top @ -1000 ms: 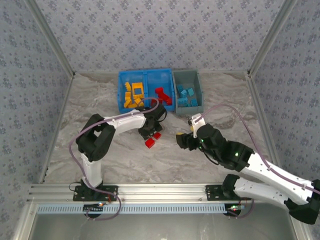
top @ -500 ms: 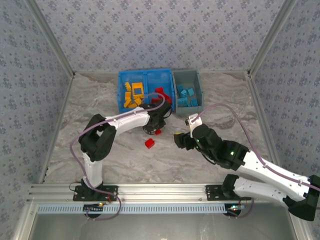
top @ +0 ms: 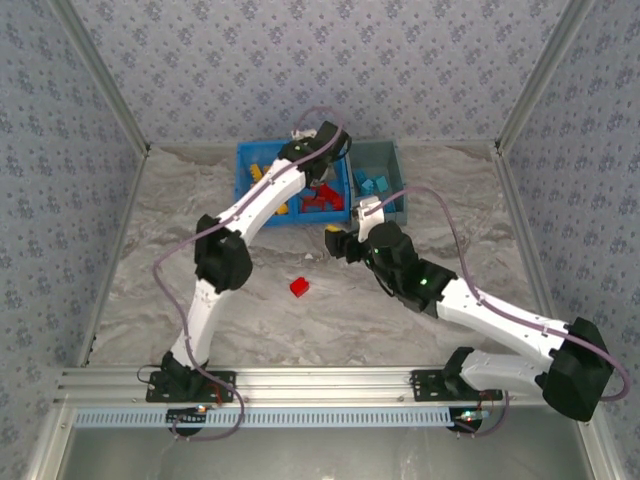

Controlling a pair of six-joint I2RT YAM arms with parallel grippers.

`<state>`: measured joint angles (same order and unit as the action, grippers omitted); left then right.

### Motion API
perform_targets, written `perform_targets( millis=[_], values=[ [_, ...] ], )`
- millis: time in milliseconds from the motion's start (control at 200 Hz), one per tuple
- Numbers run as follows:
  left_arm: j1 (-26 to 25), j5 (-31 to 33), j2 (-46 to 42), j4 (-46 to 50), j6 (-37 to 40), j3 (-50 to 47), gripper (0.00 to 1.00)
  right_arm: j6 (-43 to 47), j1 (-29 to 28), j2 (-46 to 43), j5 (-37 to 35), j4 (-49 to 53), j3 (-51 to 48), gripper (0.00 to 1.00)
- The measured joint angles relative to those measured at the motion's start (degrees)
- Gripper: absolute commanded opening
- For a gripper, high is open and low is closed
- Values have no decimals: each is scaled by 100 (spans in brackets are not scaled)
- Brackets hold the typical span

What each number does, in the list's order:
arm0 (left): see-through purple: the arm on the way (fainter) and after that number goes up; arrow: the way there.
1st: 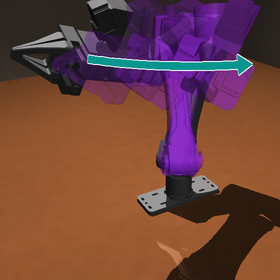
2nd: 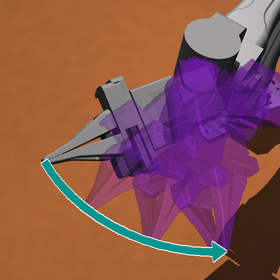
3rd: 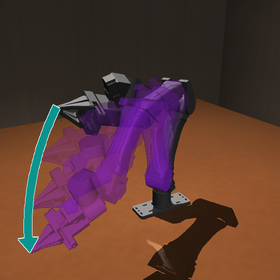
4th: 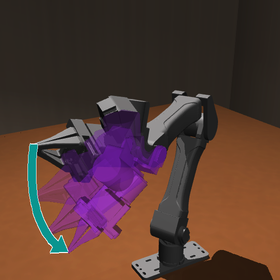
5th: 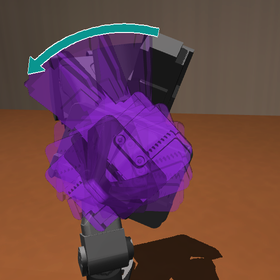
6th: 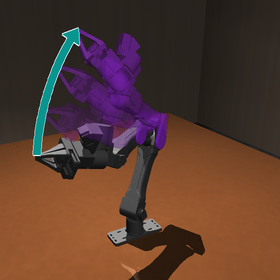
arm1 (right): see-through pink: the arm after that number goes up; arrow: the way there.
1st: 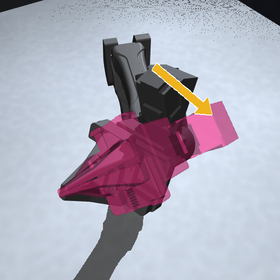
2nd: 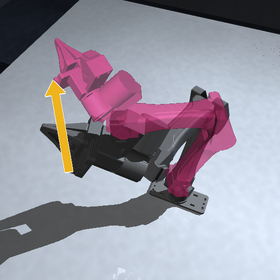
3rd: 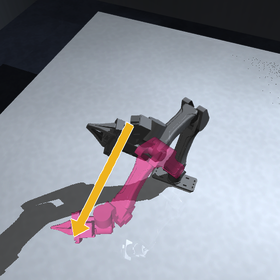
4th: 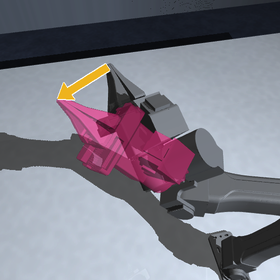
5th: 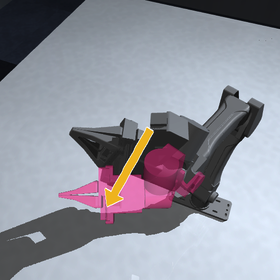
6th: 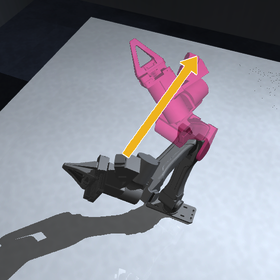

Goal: Sort the legos into containers by color

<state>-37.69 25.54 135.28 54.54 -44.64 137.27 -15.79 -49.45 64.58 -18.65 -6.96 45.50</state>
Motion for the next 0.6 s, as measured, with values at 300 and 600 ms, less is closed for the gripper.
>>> perform_targets(
  millis=[300,600],
  values=[
    [116,485,964,-227,876,470,22,-74,9,-280,24,-170,-94,76],
    [55,804,1379,-485,1241,756,42,-201,9,-533,42,-94,-240,77]
  ],
)
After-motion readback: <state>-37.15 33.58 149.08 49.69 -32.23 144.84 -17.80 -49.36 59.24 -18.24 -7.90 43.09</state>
